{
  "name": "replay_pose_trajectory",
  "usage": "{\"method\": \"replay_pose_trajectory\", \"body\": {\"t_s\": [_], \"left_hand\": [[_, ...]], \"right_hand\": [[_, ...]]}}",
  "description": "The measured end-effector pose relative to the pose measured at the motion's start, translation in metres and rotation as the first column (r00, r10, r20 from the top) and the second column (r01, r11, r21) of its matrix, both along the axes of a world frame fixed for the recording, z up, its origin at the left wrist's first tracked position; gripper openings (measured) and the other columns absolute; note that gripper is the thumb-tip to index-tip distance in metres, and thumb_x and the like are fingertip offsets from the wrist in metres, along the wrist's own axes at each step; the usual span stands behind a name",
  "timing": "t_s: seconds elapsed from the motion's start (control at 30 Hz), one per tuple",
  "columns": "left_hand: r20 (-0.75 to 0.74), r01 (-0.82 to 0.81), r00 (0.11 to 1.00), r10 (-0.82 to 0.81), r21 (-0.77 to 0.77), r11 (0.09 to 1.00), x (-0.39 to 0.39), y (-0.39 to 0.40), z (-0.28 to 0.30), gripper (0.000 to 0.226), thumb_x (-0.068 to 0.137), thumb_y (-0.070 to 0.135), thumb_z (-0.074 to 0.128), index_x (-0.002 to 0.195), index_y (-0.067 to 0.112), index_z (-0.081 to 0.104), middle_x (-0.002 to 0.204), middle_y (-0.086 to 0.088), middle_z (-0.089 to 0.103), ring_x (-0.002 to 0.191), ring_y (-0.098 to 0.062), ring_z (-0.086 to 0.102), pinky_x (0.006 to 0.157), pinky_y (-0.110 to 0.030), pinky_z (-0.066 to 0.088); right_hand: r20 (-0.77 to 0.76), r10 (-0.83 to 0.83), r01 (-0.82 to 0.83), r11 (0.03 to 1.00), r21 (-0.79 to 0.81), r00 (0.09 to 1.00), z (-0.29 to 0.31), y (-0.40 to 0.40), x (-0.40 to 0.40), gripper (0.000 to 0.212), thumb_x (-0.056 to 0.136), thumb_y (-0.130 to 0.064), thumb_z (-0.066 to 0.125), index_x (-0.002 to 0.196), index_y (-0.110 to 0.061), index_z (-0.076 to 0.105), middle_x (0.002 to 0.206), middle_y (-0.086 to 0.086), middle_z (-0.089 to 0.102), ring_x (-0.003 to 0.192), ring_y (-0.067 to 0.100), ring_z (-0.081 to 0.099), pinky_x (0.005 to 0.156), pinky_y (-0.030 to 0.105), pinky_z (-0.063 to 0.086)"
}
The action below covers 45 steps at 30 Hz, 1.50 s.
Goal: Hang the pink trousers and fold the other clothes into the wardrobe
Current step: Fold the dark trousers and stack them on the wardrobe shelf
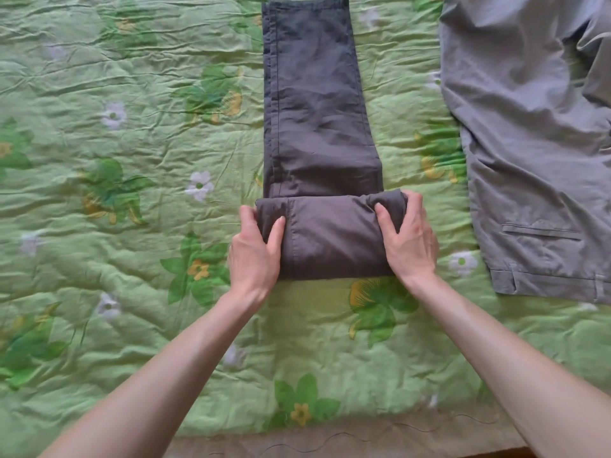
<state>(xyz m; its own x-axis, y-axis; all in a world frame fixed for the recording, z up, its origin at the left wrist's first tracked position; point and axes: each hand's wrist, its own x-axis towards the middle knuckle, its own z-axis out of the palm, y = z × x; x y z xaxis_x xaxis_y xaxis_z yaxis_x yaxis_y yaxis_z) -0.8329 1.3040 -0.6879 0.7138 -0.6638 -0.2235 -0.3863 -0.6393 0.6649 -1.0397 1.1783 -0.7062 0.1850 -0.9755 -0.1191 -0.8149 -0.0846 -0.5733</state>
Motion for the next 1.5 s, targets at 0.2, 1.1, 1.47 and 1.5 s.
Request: {"method": "replay_pose_trajectory", "body": {"t_s": [0.2,1.1,1.47,1.5], "left_hand": [[0.476,0.267,0.849,-0.231,-0.008,0.964,-0.001,0.014,-0.006,0.045,0.098,0.012,0.066,0.138,0.003,0.048,0.129,-0.019,0.05,0.115,-0.037,0.051,0.098,-0.047,0.045],[0.188,0.642,0.533,-0.825,0.545,0.539,-0.024,-0.002,0.024,0.095,0.076,0.048,0.024,0.162,0.006,0.03,0.167,-0.027,0.025,0.155,-0.046,0.024,0.128,-0.058,0.015],[-0.166,0.779,0.623,-0.764,0.222,0.586,0.016,0.002,0.081,0.042,0.077,0.057,0.05,0.093,0.022,0.068,0.076,0.002,0.07,0.073,-0.02,0.066,0.067,-0.035,0.053],[-0.236,0.734,0.679,-0.695,0.178,0.656,0.02,0.003,0.081,0.034,0.079,0.055,0.06,0.089,0.023,0.07,0.072,0.004,0.07,0.068,-0.014,0.066,0.063,-0.032,0.053]], "right_hand": [[-0.142,0.263,-0.298,0.874,-0.384,0.954,0.001,0.002,-0.016,0.056,0.103,-0.027,0.058,0.152,-0.005,0.043,0.152,0.019,0.043,0.144,0.034,0.041,0.116,0.045,0.036],[-0.242,0.683,-0.724,0.662,-0.192,0.689,0.001,0.002,-0.069,0.098,0.073,-0.022,0.088,0.157,-0.01,0.04,0.167,0.01,0.031,0.157,0.028,0.026,0.12,0.057,0.033],[0.322,0.373,-0.374,0.925,-0.062,0.87,0.039,0.035,-0.091,0.048,0.087,-0.036,0.082,0.129,-0.022,0.063,0.119,-0.014,0.072,0.108,0.009,0.069,0.097,0.029,0.051],[0.358,0.276,-0.29,0.957,-0.015,0.892,0.042,0.038,-0.089,0.044,0.085,-0.041,0.081,0.123,-0.028,0.065,0.11,-0.02,0.072,0.099,0.006,0.069,0.09,0.022,0.052]]}}
